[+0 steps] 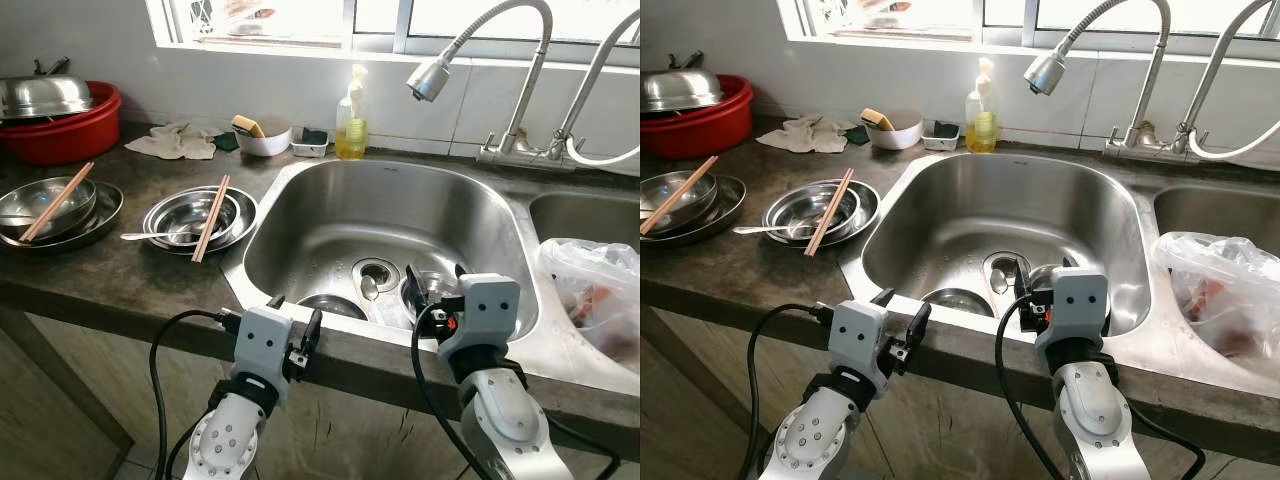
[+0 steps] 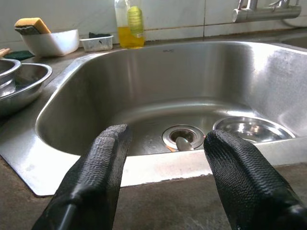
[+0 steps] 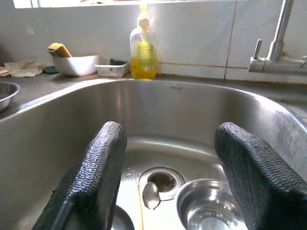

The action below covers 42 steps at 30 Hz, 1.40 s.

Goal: Kitchen organization

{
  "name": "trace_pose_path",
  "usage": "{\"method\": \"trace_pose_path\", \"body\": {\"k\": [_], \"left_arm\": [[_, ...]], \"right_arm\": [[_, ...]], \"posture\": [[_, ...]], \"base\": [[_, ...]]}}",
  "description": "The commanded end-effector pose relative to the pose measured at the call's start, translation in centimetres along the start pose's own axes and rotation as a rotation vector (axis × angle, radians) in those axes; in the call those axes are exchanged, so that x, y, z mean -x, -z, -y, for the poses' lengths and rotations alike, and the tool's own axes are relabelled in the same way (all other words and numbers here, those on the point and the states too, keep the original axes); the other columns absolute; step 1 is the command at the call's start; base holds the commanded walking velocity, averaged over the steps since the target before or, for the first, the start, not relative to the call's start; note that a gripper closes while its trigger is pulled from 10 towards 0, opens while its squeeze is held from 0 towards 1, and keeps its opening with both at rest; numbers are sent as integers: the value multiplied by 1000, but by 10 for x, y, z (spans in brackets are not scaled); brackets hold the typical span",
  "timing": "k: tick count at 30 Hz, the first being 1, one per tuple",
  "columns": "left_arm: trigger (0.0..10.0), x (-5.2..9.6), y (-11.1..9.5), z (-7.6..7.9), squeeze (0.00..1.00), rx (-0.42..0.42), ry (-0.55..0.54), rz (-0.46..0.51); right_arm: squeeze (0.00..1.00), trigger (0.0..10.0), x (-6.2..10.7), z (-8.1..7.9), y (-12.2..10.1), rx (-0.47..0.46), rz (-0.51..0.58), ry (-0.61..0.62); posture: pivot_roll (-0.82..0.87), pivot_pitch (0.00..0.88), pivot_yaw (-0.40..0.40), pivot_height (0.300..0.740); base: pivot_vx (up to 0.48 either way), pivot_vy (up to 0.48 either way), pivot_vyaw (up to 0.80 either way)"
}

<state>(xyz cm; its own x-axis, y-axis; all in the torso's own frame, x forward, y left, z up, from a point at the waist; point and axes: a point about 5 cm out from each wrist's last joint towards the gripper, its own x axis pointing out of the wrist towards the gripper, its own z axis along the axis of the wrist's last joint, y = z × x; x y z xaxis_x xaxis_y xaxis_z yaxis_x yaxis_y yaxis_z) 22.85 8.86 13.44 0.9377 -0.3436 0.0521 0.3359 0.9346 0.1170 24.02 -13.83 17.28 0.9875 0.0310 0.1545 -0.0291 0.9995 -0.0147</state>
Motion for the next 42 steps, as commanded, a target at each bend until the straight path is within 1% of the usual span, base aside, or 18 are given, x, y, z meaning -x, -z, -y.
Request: {"method": "trace_pose_path", "body": {"k": [1, 7, 10, 12, 15, 18, 22, 35, 42], "left_arm": [[10000, 1, 3, 1, 0, 11, 8, -9], [10000, 0, 1, 2, 0, 18, -1, 0], [10000, 0, 0, 3, 0, 20, 6, 6], [10000, 0, -1, 4, 0, 24, 16, 13], [10000, 0, -1, 4, 0, 19, 20, 14], [10000, -1, 1, 3, 0, -2, 18, 4], [10000, -2, 2, 4, 0, -6, 21, -1], [10000, -1, 5, 6, 0, -2, 28, -19], [10000, -1, 6, 6, 0, -1, 29, -23]], "right_arm": [[0, 10000, -3, -1, -5, 4, 34, 2], [0, 10000, -7, -2, -7, 5, 50, 9], [0, 10000, -7, -2, -7, -3, 44, 17], [0, 10000, -7, -2, -6, -6, 40, 19], [0, 10000, -7, -2, -5, -10, 36, 17], [0, 10000, -7, -3, -4, -23, 29, 22], [0, 10000, -7, -3, -3, -26, 23, 23], [0, 10000, -6, -5, 0, -27, 6, 13], [0, 10000, -6, -5, 1, -27, 0, 12]], "posture": [[65, 0, -28, 740], [67, 0, -29, 740], [66, 0, -27, 740], [67, 0, -25, 740], [67, 0, -24, 740], [65, 0, -19, 740], [62, 0, -18, 740], [61, 0, -17, 740], [61, 0, -17, 740]], "base": [[0, 0, 0], [0, 0, 800], [-321, 345, 800], [-360, 0, 800], [0, 0, 800], [0, 0, 0], [0, 0, 0], [0, 0, 0], [-256, 0, 0]]}}
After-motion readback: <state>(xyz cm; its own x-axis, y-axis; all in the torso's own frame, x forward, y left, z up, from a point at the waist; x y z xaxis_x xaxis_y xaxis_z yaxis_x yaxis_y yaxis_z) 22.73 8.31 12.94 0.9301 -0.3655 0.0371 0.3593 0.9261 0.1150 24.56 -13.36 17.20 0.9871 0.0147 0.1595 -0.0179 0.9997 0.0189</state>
